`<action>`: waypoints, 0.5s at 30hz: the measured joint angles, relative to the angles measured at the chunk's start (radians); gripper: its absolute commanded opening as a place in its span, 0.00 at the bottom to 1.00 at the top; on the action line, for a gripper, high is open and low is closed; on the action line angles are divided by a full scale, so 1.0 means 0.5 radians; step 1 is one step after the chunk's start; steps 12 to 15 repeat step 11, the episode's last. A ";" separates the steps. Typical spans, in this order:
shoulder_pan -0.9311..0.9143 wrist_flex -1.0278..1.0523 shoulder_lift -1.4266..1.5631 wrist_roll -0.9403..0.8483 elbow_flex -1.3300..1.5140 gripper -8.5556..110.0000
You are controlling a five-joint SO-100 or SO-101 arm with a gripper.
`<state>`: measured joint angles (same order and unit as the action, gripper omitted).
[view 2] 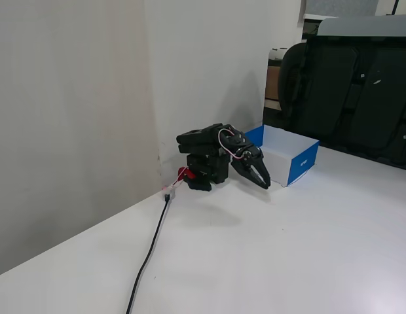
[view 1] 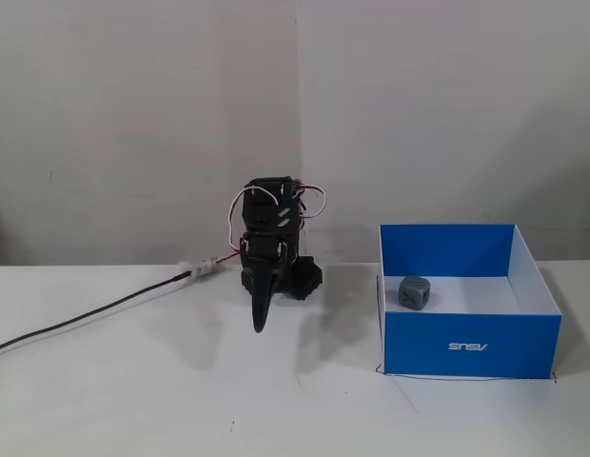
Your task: Pick the gray block and keep it in the box.
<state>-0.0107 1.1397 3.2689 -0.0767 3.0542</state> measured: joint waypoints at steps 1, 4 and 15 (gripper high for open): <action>-0.021 0.000 0.000 0.015 0.000 0.08; 0.003 0.000 0.000 0.031 0.000 0.09; 0.003 0.000 0.000 0.031 0.000 0.08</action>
